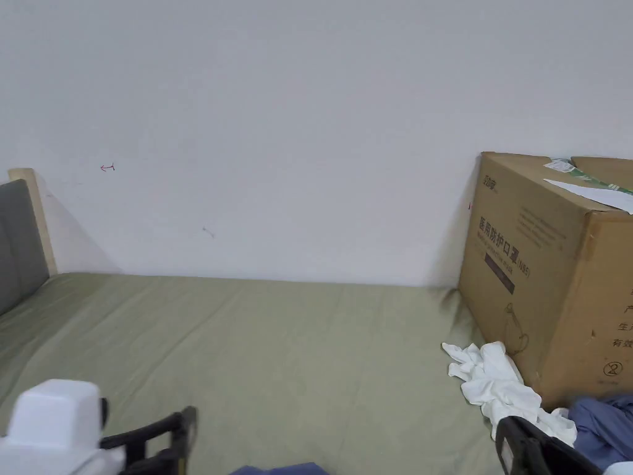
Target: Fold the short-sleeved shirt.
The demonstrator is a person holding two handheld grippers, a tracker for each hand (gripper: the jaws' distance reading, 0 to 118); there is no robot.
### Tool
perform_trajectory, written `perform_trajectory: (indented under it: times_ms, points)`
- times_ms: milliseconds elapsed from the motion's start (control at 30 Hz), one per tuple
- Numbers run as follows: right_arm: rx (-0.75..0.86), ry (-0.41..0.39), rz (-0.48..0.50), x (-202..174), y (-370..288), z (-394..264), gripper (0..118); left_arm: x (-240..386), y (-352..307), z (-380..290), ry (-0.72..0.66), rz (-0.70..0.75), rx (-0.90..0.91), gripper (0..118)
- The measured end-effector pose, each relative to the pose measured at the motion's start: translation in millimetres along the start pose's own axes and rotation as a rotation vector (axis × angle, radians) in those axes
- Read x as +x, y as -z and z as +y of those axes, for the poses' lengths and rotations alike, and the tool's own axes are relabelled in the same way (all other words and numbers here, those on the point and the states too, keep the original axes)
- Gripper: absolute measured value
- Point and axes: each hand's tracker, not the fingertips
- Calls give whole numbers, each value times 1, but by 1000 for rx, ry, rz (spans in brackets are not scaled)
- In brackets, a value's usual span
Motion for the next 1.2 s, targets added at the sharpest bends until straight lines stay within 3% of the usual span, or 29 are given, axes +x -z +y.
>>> perform_trajectory:
  times_ms: [33, 100, 133, 167, 233, 400, 433, 500, 567, 667, 800, 1033, 1200]
  points:
    - [0, 4, 9, -3, 1, -1, 2, -8, -12, -4, -19, 35, 18, 81]
    - [4, 3, 20, -8, 1, -1, 2, -17, -28, -14, -44, 91, 32, 55]
    - [5, -1, 24, -11, 1, -1, 2, -20, -35, -18, -59, 118, 33, 32]
    - [7, -5, 29, -13, 0, 0, 2, -22, -39, -23, -71, 147, 44, 0]
    - [11, -10, 42, -16, -1, 1, 2, -29, -46, -31, -129, 179, 71, 0]
    - [22, -23, 47, -17, -4, 4, 2, -23, -26, -24, -95, 129, -6, 4]
    - [24, -21, 46, -16, -5, 4, 2, -21, -15, -21, -52, 114, -29, 12]
    - [26, -19, 45, -14, -4, 5, 2, -17, 12, -17, -26, 75, -72, 44]
    - [27, -19, 43, -13, -2, 4, 2, -21, 51, -18, -62, -13, -155, 66]
    - [14, -23, 40, -9, 3, 0, 2, -24, 120, -30, -178, -78, -326, 66]
    - [-22, -24, 28, -3, 17, -10, 2, -19, 210, -66, -236, -34, -535, 66]
    - [-94, -38, -5, 11, 36, -29, 2, -4, 321, -147, -207, -1, -803, 66]
    - [-125, -41, -28, 21, 42, -36, 2, 1, 354, -193, -185, 29, -916, 65]
